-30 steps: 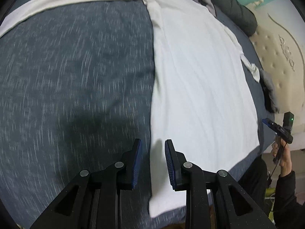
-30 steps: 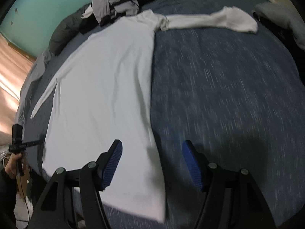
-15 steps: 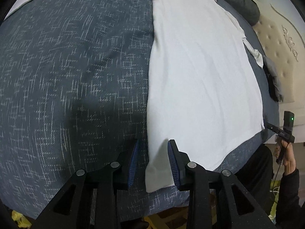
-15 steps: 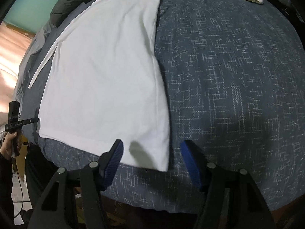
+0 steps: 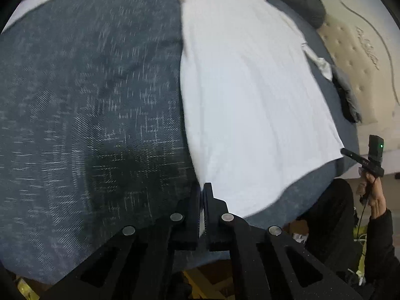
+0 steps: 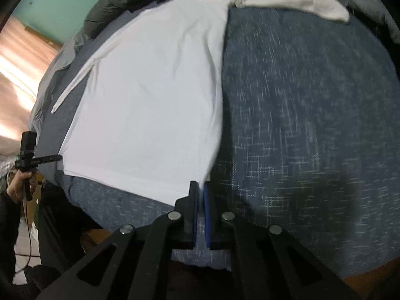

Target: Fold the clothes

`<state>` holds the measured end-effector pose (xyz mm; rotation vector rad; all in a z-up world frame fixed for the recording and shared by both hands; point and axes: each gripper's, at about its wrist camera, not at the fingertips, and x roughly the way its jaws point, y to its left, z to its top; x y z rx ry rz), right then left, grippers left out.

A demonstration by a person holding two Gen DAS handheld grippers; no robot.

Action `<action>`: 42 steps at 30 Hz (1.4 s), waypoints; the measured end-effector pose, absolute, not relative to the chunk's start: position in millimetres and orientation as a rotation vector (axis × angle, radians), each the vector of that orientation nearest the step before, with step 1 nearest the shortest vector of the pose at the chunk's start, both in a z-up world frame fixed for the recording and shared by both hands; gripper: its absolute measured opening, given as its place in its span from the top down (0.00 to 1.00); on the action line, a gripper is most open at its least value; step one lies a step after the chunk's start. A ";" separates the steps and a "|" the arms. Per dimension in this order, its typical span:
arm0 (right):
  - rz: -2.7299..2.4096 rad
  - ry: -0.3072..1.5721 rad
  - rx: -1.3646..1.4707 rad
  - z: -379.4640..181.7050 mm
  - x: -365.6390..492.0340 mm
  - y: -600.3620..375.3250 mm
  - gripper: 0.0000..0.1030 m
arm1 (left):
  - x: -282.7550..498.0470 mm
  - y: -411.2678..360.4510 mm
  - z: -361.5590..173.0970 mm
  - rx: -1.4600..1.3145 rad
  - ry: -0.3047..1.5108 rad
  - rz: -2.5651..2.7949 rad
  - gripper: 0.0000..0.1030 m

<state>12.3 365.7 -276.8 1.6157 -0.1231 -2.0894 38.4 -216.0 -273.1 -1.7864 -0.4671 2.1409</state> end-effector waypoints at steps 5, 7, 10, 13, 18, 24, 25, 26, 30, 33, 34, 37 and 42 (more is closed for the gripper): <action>-2.088 -0.107 1.553 -253.7 24.5 367.8 0.97 | 49.2 -216.9 -242.7 -1.735 -0.443 2.157 0.98; -2.081 -0.079 1.556 -255.1 29.4 365.6 0.97 | 57.8 -220.0 -238.2 -1.740 -0.434 2.162 0.98; -2.060 -0.082 1.588 -269.3 32.5 366.9 0.97 | 55.3 -236.9 -256.8 -1.776 -0.464 2.161 0.98; -2.038 -0.091 1.624 -281.6 33.8 373.4 0.97 | 53.6 -243.0 -277.3 -1.812 -0.521 2.147 0.98; -2.038 -0.053 1.651 -293.1 34.7 366.2 0.97 | 51.1 -237.8 -300.1 -1.866 -0.522 2.123 0.98; -2.036 -0.074 1.665 -298.6 36.1 367.2 0.96 | 40.1 -217.0 -308.0 -1.907 -0.488 2.119 0.97; -2.034 -0.089 1.666 -298.9 36.0 367.4 0.95 | 39.4 -216.4 -307.1 -1.912 -0.490 2.123 0.97; -2.031 -0.114 1.667 -298.9 36.3 367.8 0.95 | 38.7 -215.7 -306.2 -1.918 -0.492 2.126 0.97; -2.070 -0.184 1.628 -278.9 32.4 376.4 0.87 | 35.9 -213.9 -296.0 -1.924 -0.487 2.151 0.93; -2.126 -0.215 1.575 -255.0 21.1 390.0 0.54 | 29.7 -211.7 -273.1 -1.880 -0.437 2.212 0.78; -2.157 -0.223 1.554 -246.4 13.5 396.6 0.51 | 25.9 -210.6 -266.4 -1.858 -0.437 2.226 0.73; -2.253 -0.273 1.505 -227.7 -17.2 419.0 0.51 | 8.1 -201.5 -249.8 -1.798 -0.406 2.276 0.73; -2.390 -0.341 1.454 -217.8 -72.1 441.4 0.43 | -26.7 -200.9 -244.6 -1.707 -0.416 2.343 0.73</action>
